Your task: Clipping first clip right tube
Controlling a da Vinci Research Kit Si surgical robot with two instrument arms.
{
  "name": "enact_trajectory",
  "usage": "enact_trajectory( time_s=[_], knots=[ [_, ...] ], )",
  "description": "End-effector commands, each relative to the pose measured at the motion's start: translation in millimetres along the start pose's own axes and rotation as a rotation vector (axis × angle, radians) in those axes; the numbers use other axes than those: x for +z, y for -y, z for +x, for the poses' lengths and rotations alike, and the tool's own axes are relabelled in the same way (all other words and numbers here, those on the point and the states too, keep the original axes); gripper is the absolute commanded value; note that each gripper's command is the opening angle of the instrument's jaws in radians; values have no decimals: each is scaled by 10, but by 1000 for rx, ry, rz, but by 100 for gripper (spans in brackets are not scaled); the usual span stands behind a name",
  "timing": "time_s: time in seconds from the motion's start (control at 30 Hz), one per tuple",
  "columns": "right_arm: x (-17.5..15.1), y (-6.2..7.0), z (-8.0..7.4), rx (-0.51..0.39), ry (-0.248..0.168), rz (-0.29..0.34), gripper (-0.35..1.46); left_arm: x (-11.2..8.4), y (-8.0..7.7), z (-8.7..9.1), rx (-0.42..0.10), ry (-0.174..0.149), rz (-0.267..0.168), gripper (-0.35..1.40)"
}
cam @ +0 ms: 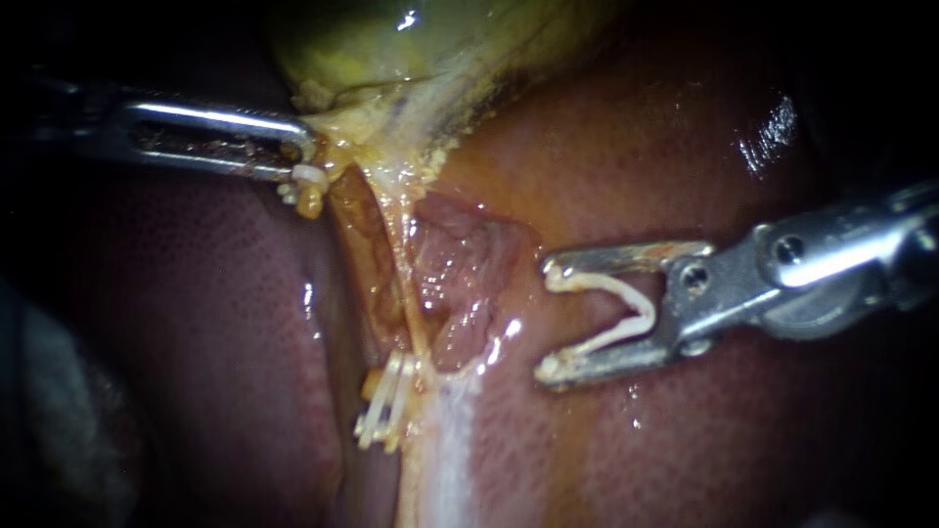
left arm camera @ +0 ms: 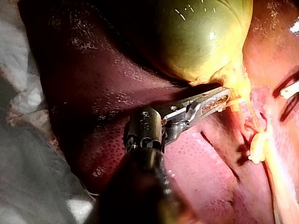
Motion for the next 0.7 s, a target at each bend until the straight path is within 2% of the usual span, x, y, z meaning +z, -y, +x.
enact_trajectory(
  time_s=[0.03,0.37,0.57,0.7],
  knots=[
    [8,-2,0,22,-7,2,46,0,0,0,1,-1,1,-35],
    [80,-18,3,168,-61,42,46,2,-2,0,0,-2,3,-35],
    [109,-20,4,264,-159,81,49,3,-3,0,0,-2,3,-35],
    [113,-19,6,289,-192,114,49,3,-3,0,0,-2,4,-35]
  ],
)
